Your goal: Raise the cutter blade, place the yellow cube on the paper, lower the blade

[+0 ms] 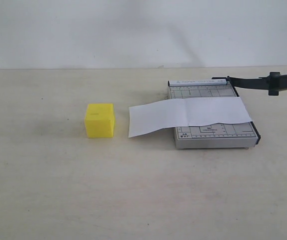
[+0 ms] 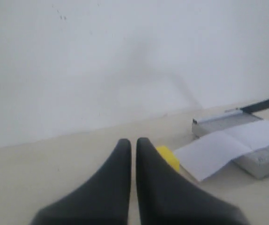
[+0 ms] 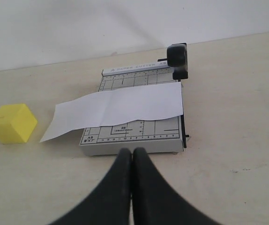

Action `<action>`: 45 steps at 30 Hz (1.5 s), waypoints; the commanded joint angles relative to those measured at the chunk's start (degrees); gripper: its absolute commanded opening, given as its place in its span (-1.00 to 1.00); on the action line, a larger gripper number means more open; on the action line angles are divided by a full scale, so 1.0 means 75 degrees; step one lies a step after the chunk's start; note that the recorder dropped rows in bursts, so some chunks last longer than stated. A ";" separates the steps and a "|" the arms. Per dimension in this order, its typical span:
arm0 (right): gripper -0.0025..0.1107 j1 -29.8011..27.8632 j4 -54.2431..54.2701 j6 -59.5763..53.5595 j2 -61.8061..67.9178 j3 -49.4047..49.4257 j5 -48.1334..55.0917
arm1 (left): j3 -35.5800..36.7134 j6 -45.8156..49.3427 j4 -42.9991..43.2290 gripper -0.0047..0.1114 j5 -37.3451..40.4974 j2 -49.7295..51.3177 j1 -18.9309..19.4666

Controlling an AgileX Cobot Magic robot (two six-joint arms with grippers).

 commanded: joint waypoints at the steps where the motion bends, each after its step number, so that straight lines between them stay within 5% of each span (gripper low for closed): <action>1: -0.96 0.0019 0.0023 -0.0012 -0.0021 0.0042 -0.0084 | 0.0025 -0.0018 0.0026 -0.84 -0.0955 -0.0025 -0.0011; 6: -0.96 0.0019 0.0023 -0.0012 -0.0021 0.0042 -0.0084 | 0.0025 -0.0600 0.0026 -0.84 -0.1531 -0.0025 -0.0011; 14: -0.96 0.0019 0.0023 -0.0012 -0.0021 0.0042 -0.0066 | 0.0025 -0.4070 0.0008 -0.84 -0.2232 -0.0025 -0.0011; 28: -0.96 0.0019 0.0023 -0.0012 -0.0021 0.0042 -0.0066 | 0.0025 -0.4094 0.0008 -0.84 -0.2915 -0.0025 -0.0011; 35: -0.96 0.0019 0.0023 -0.0012 -0.0021 0.0042 -0.0066 | -0.1187 -0.4899 0.1378 -0.84 0.0615 -0.0025 -0.0011; 40: -0.96 0.0019 0.0023 -0.0012 -0.0021 0.0042 -0.0066 | -0.2383 -0.3655 0.0560 -0.84 0.1543 0.0802 -0.0011; 45: -0.96 0.0019 0.0023 -0.0012 -0.0021 0.0042 -0.0066 | -0.3822 0.0778 -0.2763 -0.84 0.2673 0.2828 -0.0011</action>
